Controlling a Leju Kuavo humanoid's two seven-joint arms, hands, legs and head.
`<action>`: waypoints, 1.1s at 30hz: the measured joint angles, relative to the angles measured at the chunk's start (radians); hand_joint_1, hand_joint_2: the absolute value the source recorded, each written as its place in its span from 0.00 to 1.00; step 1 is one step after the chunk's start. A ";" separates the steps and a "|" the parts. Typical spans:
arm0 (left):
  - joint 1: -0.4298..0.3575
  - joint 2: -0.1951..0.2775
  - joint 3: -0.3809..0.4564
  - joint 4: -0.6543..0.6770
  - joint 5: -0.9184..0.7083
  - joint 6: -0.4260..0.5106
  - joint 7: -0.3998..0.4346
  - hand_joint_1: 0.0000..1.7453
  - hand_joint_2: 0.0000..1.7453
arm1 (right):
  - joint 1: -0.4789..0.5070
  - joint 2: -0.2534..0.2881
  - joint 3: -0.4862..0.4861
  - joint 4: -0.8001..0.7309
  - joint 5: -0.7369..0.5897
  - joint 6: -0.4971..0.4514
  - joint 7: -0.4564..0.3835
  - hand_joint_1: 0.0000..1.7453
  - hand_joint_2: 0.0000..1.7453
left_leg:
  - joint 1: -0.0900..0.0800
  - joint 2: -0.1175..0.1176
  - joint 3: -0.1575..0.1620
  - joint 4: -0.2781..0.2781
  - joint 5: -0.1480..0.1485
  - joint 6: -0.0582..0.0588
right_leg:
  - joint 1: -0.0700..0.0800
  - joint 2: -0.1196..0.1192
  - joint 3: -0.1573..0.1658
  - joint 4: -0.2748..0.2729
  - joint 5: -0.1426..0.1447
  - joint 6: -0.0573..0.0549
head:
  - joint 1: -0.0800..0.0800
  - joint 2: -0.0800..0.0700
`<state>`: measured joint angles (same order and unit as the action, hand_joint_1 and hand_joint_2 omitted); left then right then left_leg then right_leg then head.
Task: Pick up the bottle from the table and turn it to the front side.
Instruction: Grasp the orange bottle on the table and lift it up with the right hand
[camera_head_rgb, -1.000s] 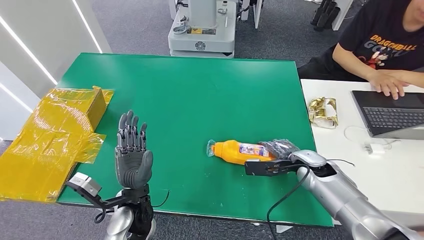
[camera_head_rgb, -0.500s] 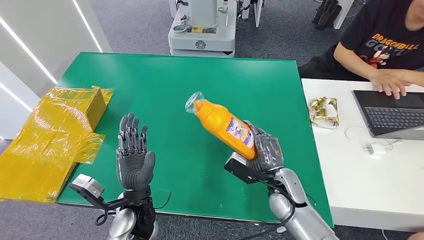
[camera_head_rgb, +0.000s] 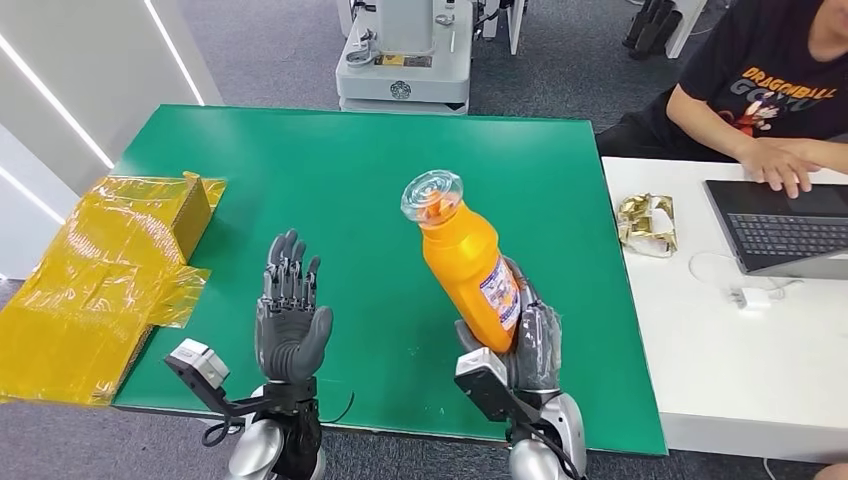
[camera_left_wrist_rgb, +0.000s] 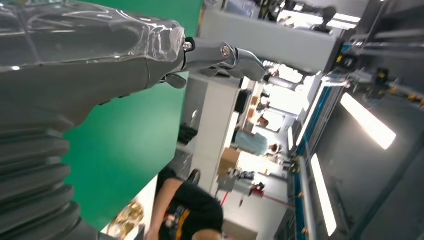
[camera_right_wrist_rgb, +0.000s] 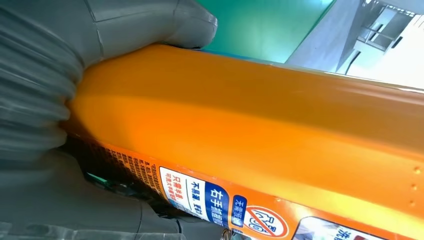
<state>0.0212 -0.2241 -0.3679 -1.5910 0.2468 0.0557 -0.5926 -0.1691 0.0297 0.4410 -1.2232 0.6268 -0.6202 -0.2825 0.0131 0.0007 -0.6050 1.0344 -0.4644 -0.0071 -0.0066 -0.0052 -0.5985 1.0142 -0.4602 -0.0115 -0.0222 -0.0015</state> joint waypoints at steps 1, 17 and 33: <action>-0.005 0.003 -0.007 0.006 0.000 -0.014 0.008 0.00 1.00 | 0.002 0.002 0.000 0.000 0.000 0.007 -0.002 1.00 1.00 | 0.000 0.000 0.000 0.000 0.000 0.000 | 0.000 0.000 0.000 0.000 0.000 0.000 | 0.000 0.000; -0.076 0.022 -0.054 0.097 -0.018 -0.238 0.054 0.00 1.00 | -0.005 0.027 0.031 0.027 0.108 0.219 0.019 1.00 1.00 | 0.000 0.000 0.000 0.000 0.000 0.000 | 0.000 0.000 0.000 0.000 0.000 0.000 | 0.000 0.000; -0.110 0.020 -0.042 0.161 -0.036 -0.266 0.045 0.00 1.00 | -0.043 0.040 0.032 0.064 0.160 0.444 0.003 1.00 1.00 | 0.000 0.000 0.000 0.000 0.000 0.000 | 0.000 0.000 0.000 0.000 0.000 0.000 | 0.000 0.000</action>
<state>-0.0887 -0.2042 -0.4102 -1.4303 0.2111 -0.2101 -0.5472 -0.2122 0.0692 0.4730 -1.1591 0.7866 -0.1765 -0.2798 0.0132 0.0009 -0.6049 1.0345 -0.4643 -0.0072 -0.0066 -0.0048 -0.5986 1.0143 -0.4601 -0.0116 -0.0222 -0.0015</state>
